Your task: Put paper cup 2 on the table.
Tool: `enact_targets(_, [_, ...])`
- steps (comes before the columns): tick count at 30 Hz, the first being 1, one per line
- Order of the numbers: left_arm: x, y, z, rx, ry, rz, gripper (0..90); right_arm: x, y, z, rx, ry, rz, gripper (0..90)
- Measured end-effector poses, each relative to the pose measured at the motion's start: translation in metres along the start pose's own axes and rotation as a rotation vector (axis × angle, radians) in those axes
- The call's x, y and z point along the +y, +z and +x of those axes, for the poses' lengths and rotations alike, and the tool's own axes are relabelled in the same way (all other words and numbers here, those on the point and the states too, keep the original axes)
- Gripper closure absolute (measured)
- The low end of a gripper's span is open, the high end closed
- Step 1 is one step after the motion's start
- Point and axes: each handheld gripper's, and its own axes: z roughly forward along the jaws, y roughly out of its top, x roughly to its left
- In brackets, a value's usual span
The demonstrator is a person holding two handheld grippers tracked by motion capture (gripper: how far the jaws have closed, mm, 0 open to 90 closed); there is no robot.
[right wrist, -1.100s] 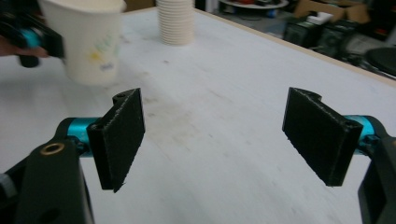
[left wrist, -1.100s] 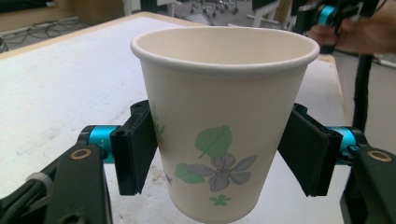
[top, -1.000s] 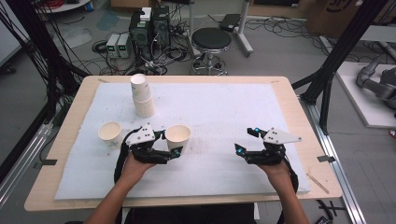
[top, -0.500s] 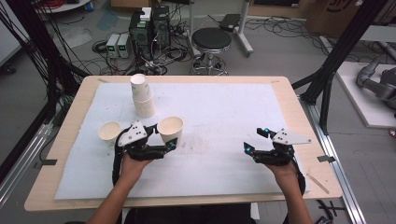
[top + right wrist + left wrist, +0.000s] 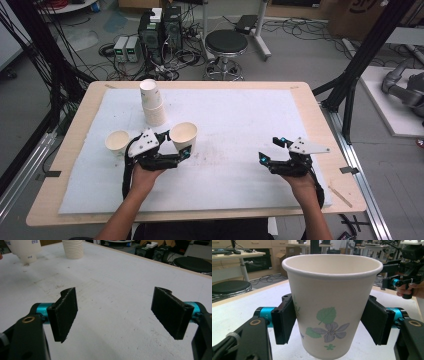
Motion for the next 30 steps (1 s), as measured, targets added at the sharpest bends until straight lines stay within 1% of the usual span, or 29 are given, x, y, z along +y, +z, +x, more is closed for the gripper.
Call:
enact_targets(4, [0.001,0.004,0.001,0.002,0.002,-0.008,32.0,-0.001,-0.002,-0.002,-0.007,0.005,-0.004,21.9])
enact_targets(6, [0.002,0.008,0.004,0.002,-0.003,-0.014,32.0,-0.002,-0.002,-0.002,-0.009,0.006,-0.005,21.8])
enact_targets(8, [0.003,0.015,0.006,0.002,-0.013,-0.023,32.0,-0.002,-0.002,-0.002,-0.008,0.003,-0.004,21.9])
enact_targets(10, [0.003,0.024,0.007,0.003,-0.01,-0.019,32.0,-0.002,-0.002,-0.001,-0.007,0.0,-0.003,21.9])
enact_targets(13, [0.002,0.035,0.007,-0.004,-0.024,-0.021,32.0,-0.002,-0.002,-0.001,-0.007,-0.003,-0.001,21.9])
enact_targets(14, [0.002,0.035,0.007,-0.004,-0.024,-0.021,32.0,-0.002,-0.002,-0.001,-0.007,-0.005,-0.003,21.9])
enact_targets(15, [0.001,0.04,0.006,-0.005,-0.026,-0.022,32.0,-0.003,-0.003,0.0,-0.007,0.001,-0.003,21.9])
enact_targets(16, [0.001,0.048,0.004,-0.01,-0.019,-0.011,32.0,-0.003,-0.003,0.0,-0.007,-0.001,-0.006,21.9])
enact_targets(18, [0.0,0.056,0.001,-0.014,0.0,0.006,32.0,-0.004,-0.003,0.0,-0.005,0.0,-0.001,21.9])
enact_targets(21, [-0.003,0.068,-0.001,-0.023,0.003,0.034,32.0,-0.004,-0.003,-0.002,-0.006,0.0,-0.002,21.9])
enact_targets(24, [-0.009,0.081,-0.002,-0.021,0.003,0.072,32.1,-0.004,-0.004,-0.002,-0.006,-0.001,-0.006,21.9])
enact_targets(25, [-0.011,0.084,-0.002,-0.02,0.001,0.083,32.1,-0.004,-0.004,-0.002,-0.007,-0.001,-0.008,21.9])
enact_targets(26, [-0.011,0.084,-0.002,-0.02,0.001,0.083,32.1,-0.004,-0.004,-0.002,-0.006,-0.003,-0.007,21.9])
enact_targets(27, [-0.016,0.091,0.0,-0.019,-0.01,0.112,32.1,-0.004,-0.005,-0.002,-0.007,-0.004,-0.007,21.9])
enact_targets(30, [-0.022,0.099,0.0,-0.015,-0.013,0.149,32.2,-0.004,-0.005,-0.002,-0.005,-0.006,-0.006,21.9])
